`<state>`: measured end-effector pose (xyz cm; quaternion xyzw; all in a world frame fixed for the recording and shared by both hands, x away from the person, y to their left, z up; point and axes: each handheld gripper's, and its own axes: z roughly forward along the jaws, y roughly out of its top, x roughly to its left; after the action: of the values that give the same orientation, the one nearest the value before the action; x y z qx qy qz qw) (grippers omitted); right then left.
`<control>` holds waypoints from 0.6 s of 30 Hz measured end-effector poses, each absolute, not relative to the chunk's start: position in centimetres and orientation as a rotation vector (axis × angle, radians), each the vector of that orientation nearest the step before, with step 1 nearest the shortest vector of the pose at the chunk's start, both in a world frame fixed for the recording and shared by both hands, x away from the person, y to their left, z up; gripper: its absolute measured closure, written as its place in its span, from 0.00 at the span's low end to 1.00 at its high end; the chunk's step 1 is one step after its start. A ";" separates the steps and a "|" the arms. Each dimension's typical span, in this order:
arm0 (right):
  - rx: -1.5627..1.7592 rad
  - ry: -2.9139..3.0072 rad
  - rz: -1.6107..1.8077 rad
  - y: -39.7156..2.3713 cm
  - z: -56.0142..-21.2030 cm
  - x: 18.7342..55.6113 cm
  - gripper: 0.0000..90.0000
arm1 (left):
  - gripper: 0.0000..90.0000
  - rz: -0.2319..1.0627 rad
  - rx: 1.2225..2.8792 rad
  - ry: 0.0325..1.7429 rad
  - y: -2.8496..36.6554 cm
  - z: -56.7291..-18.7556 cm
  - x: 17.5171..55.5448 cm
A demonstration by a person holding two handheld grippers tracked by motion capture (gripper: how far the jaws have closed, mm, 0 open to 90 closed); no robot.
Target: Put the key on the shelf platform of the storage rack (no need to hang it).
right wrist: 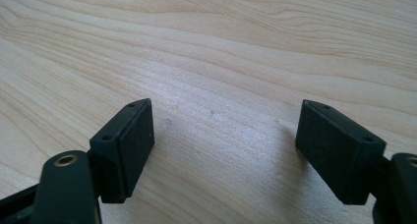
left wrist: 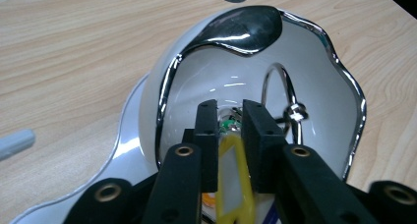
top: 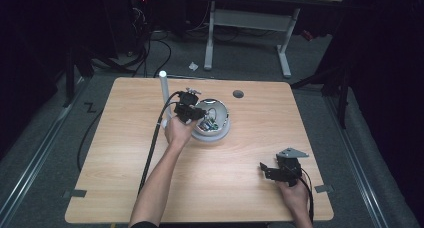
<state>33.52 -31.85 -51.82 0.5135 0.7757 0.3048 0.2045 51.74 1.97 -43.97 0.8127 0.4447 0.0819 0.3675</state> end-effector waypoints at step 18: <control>1.432 2.164 0.849 -31.9 -51.8 33.5 0.25 | 0.78 0.282 2.075 1.127 1.5 -44.1 51.7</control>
<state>33.52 -31.86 -51.81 0.5135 0.7760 0.3042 0.2041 51.69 1.49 -44.10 0.8097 0.4398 0.1099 0.3726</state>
